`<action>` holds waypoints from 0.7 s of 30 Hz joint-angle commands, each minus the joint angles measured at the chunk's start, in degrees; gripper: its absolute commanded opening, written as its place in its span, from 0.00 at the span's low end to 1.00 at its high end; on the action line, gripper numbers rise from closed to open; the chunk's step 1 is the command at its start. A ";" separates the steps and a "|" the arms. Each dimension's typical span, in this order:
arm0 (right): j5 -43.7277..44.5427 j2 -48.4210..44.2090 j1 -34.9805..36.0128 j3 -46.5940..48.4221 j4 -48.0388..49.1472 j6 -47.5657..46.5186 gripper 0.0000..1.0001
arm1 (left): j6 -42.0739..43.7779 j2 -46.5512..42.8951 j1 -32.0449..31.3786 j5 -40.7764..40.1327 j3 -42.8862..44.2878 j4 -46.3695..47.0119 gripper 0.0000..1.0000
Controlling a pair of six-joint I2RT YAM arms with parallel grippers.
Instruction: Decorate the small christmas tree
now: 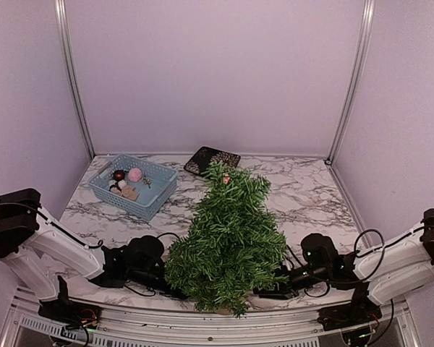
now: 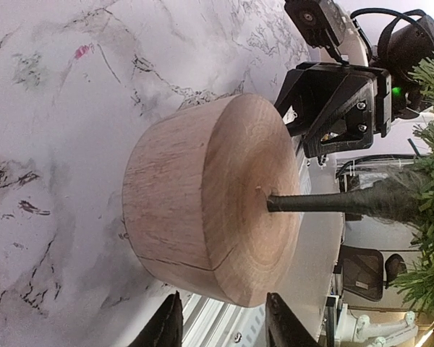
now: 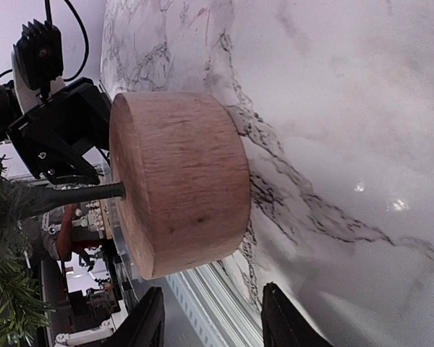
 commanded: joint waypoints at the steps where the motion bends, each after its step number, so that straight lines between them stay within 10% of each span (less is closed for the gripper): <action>1: -0.36 3.31 1.34 3.03 5.66 0.61 0.43 | -0.67 1.51 -0.33 0.76 1.10 3.01 0.37; 21: -2.23 12.62 1.54 6.60 12.31 2.07 0.30 | -2.42 7.14 -0.03 -0.01 1.96 9.60 0.28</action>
